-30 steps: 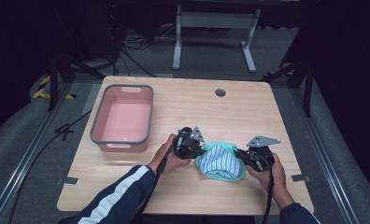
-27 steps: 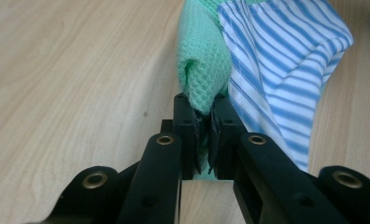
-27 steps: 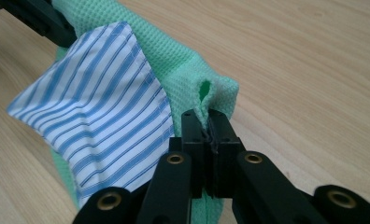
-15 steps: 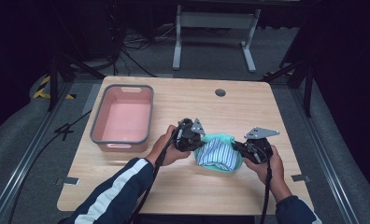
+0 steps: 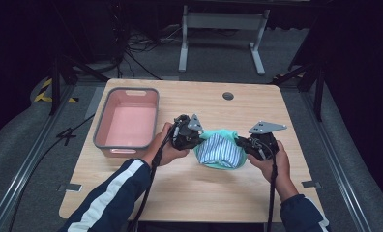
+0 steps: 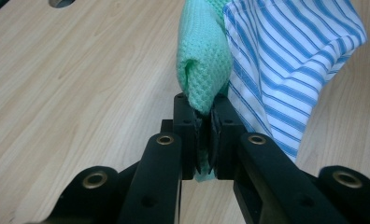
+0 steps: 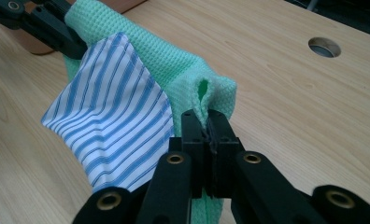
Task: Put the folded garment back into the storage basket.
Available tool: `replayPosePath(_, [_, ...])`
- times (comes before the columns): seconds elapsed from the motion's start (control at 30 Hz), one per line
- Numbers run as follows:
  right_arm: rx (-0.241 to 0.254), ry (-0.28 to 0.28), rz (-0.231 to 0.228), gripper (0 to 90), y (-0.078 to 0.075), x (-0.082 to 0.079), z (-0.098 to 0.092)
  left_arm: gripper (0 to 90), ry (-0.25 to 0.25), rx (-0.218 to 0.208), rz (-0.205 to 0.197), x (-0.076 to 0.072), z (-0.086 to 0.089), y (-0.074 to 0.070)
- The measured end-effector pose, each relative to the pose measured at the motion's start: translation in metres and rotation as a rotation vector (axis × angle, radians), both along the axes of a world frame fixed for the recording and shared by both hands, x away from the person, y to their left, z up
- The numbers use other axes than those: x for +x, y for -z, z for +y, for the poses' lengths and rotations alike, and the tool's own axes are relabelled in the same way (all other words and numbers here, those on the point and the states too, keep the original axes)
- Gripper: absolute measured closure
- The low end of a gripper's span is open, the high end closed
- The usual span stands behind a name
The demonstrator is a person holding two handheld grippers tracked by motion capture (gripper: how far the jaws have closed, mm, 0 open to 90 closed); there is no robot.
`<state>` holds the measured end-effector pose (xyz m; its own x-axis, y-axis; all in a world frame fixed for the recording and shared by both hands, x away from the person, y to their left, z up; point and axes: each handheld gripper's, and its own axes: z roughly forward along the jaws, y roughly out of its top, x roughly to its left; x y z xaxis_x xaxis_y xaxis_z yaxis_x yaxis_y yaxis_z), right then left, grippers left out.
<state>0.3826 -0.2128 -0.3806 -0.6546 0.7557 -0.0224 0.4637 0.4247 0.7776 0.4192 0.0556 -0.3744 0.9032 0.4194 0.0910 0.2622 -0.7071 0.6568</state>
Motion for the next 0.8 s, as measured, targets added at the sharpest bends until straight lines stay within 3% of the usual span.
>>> replayPosePath(0.33, [0.010, -0.028, -0.027, 87.4, -0.018, 0.006, 0.019, 83.1, -0.029, -0.011, -0.029, 0.002, 0.022, -0.017])
replayPosePath(0.6, [0.009, -0.054, -0.048, 87.4, -0.032, 0.012, 0.037, 83.1, -0.067, -0.048, -0.048, 0.001, 0.043, -0.028])
replayPosePath(0.8, [0.009, -0.078, -0.058, 87.4, -0.038, 0.016, 0.052, 83.1, -0.090, -0.046, -0.060, 0.001, 0.059, -0.034])
